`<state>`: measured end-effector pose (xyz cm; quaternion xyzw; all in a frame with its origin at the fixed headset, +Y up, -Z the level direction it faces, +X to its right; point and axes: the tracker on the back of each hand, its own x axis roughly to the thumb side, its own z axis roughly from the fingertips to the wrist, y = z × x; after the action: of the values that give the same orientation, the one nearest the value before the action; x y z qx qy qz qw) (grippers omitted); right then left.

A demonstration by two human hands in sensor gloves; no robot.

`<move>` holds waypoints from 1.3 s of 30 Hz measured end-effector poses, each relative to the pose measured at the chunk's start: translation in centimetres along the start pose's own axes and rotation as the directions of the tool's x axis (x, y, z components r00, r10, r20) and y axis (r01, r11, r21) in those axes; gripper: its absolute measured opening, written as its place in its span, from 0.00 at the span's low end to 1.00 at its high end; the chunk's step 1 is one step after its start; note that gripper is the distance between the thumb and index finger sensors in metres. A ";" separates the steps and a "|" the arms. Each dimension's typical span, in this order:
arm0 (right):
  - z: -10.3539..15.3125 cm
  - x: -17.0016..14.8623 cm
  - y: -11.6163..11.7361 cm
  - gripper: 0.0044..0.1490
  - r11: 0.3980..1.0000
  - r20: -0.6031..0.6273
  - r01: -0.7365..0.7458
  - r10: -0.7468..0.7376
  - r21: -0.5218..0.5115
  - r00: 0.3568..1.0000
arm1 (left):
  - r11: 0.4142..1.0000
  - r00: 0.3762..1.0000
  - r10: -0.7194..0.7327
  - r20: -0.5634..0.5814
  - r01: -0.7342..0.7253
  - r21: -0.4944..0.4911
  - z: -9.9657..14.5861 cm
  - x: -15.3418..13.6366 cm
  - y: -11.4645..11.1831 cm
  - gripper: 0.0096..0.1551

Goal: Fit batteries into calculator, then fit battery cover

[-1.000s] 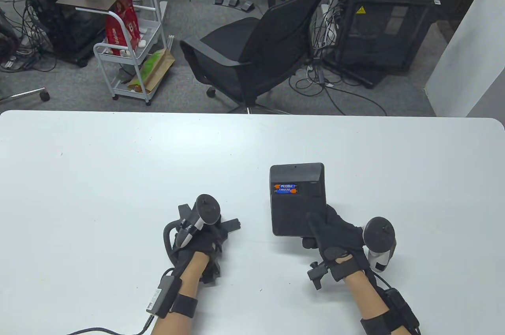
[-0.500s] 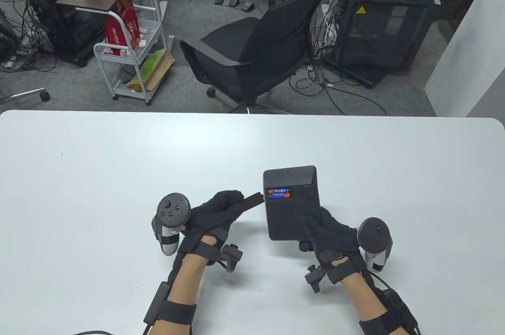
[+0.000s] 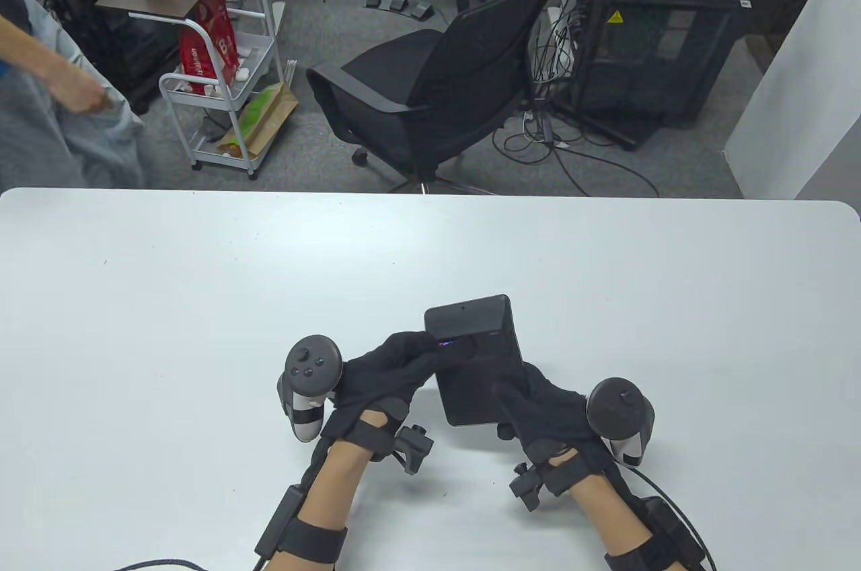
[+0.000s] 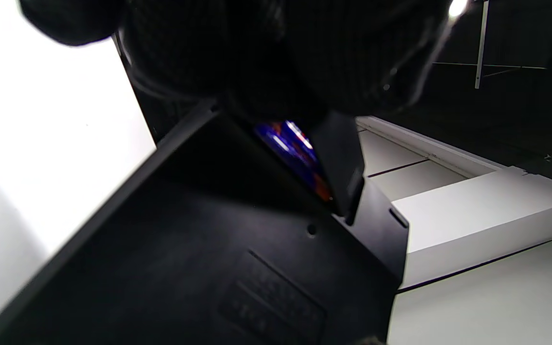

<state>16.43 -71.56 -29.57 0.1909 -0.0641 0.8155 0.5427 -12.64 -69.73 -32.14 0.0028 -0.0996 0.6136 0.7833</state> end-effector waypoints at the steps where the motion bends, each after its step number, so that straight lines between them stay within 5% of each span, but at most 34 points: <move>1: 0.0 0.1 0.0 0.37 1.000 0.004 -0.008 0.008 -0.003 1.000 | 1.000 1.000 -0.009 -0.002 0.009 -0.001 0.0 0.0 0.0 0.25; 9: 0.2 0.7 0.2 0.36 0.997 0.061 -0.074 0.076 -0.034 0.995 | 0.987 0.989 -0.134 -0.060 0.139 0.087 0.4 0.5 0.2 0.25; 15: 0.4 1.1 0.5 0.36 0.996 0.086 -0.087 0.090 -0.030 0.992 | 0.909 0.935 -0.332 -0.123 0.352 0.223 1.2 1.4 0.1 0.34; 20: 0.3 1.3 0.6 0.36 0.998 0.109 -0.069 0.070 -0.011 0.992 | 0.901 0.937 -0.326 -0.124 0.347 0.261 1.4 1.4 0.2 0.38; 27: 0.2 1.1 0.5 0.36 1.000 0.093 -0.024 0.023 0.017 0.995 | 0.964 0.963 -0.241 -0.122 0.253 0.087 0.9 0.3 -1.0 0.42; 34: 0.1 1.4 1.0 0.36 0.989 0.105 -0.128 0.119 0.076 0.987 | 0.890 0.897 -0.427 -0.118 0.440 0.123 1.7 1.2 -3.1 0.46; 39: 0.2 1.4 1.0 0.35 0.987 0.082 -0.139 0.132 0.082 0.988 | 0.921 0.922 -0.370 -0.112 0.380 0.088 1.4 0.7 -2.9 0.46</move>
<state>15.11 -70.77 -28.79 0.2405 -0.0618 0.8446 0.4743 -9.86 -69.99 -30.36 0.0355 -0.0275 0.4560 0.8888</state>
